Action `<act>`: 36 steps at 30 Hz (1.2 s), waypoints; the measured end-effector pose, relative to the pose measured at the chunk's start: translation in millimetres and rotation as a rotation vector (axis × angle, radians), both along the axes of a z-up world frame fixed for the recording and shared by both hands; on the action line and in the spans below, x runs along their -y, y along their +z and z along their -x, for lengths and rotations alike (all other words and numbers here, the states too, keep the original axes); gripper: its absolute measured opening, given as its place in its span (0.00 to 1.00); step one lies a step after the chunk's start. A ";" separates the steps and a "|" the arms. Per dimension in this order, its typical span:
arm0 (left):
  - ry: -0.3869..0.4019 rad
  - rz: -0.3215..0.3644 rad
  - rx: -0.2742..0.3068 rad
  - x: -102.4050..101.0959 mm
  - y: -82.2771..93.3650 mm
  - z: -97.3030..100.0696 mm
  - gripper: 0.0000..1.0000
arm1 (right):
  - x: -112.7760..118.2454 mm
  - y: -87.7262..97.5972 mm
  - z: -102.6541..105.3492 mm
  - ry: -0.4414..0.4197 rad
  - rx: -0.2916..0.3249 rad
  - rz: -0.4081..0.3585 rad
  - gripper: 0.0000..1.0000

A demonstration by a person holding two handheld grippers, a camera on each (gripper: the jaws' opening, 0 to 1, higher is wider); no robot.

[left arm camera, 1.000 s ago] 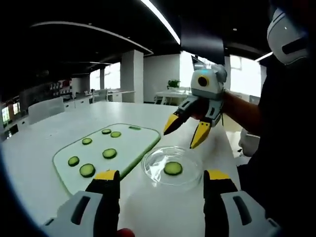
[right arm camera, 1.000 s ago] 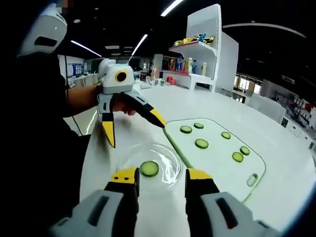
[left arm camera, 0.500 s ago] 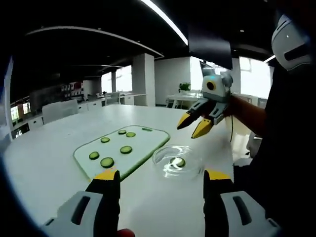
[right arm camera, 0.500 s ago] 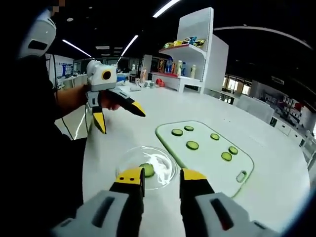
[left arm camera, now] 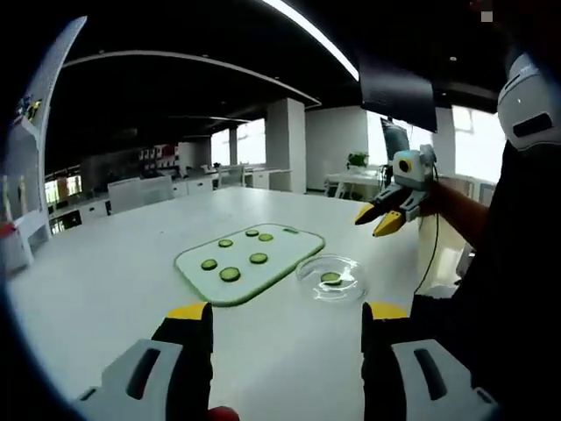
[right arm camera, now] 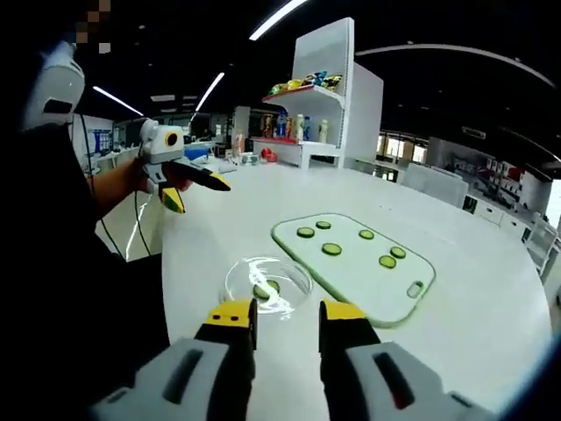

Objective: Open the petri dish lid, add cucumber slices into the petri dish, and close the lid

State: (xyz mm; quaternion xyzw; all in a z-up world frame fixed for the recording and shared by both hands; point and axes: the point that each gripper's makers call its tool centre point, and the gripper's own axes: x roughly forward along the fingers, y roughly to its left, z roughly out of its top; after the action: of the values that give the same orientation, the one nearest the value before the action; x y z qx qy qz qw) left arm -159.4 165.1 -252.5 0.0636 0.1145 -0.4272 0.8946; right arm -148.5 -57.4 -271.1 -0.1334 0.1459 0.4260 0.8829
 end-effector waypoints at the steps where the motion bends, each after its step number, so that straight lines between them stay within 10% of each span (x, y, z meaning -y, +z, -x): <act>1: 0.007 0.000 0.004 -2.3 1.3 1.7 0.69 | 1.3 0.5 1.5 -0.003 -0.001 -0.002 0.29; 36: 0.185 0.049 0.056 -71.4 24.5 54.4 0.68 | 96.2 30.0 71.2 -0.264 0.075 -0.043 0.34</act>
State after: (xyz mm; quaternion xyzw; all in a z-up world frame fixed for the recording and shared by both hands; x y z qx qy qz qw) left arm -213.7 236.5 -228.1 0.0430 0.0843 -0.3436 0.9343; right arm -219.7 -153.7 -241.1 -0.1102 0.1199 0.3039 0.9387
